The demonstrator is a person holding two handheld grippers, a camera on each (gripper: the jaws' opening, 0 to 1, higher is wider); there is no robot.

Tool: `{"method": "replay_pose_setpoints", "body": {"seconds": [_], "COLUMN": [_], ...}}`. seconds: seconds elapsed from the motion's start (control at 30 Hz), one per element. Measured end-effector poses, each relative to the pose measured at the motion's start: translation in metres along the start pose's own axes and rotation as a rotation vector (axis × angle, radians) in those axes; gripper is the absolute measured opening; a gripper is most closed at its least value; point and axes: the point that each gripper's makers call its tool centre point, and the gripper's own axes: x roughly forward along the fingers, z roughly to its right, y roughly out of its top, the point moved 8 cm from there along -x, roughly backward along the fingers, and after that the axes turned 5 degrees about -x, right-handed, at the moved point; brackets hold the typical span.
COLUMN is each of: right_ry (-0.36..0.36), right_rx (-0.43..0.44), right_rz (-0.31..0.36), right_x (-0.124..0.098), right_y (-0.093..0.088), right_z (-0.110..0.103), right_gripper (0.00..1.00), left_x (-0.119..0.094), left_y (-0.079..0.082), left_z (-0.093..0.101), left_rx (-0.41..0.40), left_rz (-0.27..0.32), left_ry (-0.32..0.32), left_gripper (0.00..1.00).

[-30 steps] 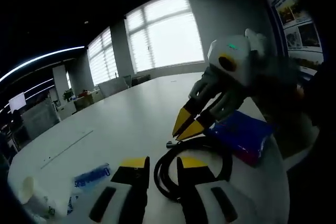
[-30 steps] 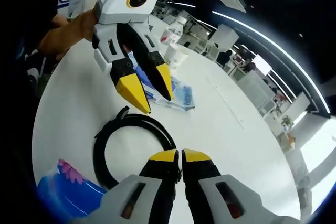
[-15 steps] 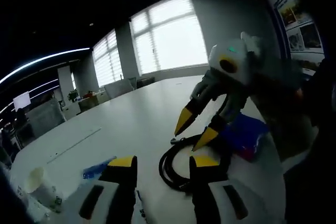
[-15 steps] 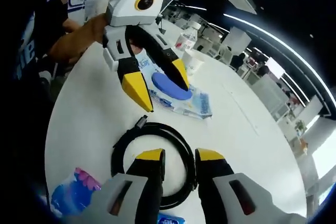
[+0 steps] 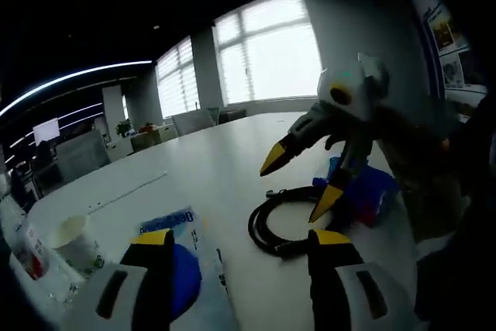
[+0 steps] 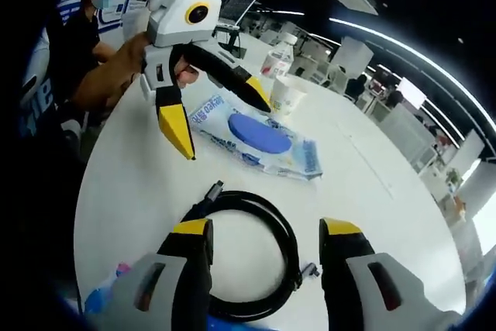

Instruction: Arrange the tabletop items into an orderly group along one side of the table until the central work area is clear of visible clutter.

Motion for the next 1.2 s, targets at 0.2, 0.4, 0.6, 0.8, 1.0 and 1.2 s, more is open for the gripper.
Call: {"method": "replay_pose_setpoints", "body": {"seconds": [0.2, 0.4, 0.6, 0.8, 1.0, 1.2], "right_ry": [-0.011, -0.011, 0.014, 0.039, 0.054, 0.069], "right_rx": [0.017, -0.002, -0.028, -0.069, -0.150, -0.203], "right_rz": [0.015, 0.007, 0.013, 0.011, 0.041, 0.046], "right_x": [0.004, 0.013, 0.024, 0.035, 0.046, 0.057], "right_y": [0.003, 0.007, 0.017, 0.025, 0.034, 0.040], "right_z": [0.008, 0.013, 0.015, 0.019, 0.028, 0.033], "right_gripper": [0.52, 0.52, 0.52, 0.52, 0.45, 0.42], "left_x": [-0.016, -0.032, -0.042, -0.044, -0.042, -0.041], "left_y": [-0.004, -0.009, -0.018, -0.026, -0.033, -0.036], "left_z": [-0.010, -0.018, -0.024, -0.025, -0.022, -0.020], "left_rx": [-0.024, -0.035, -0.053, -0.070, -0.068, -0.066], "left_rz": [-0.023, -0.013, -0.023, -0.037, -0.055, -0.065], "left_ry": [0.063, 0.093, 0.123, 0.134, 0.136, 0.126], "left_gripper": [0.80, 0.80, 0.79, 0.79, 0.76, 0.73]}}
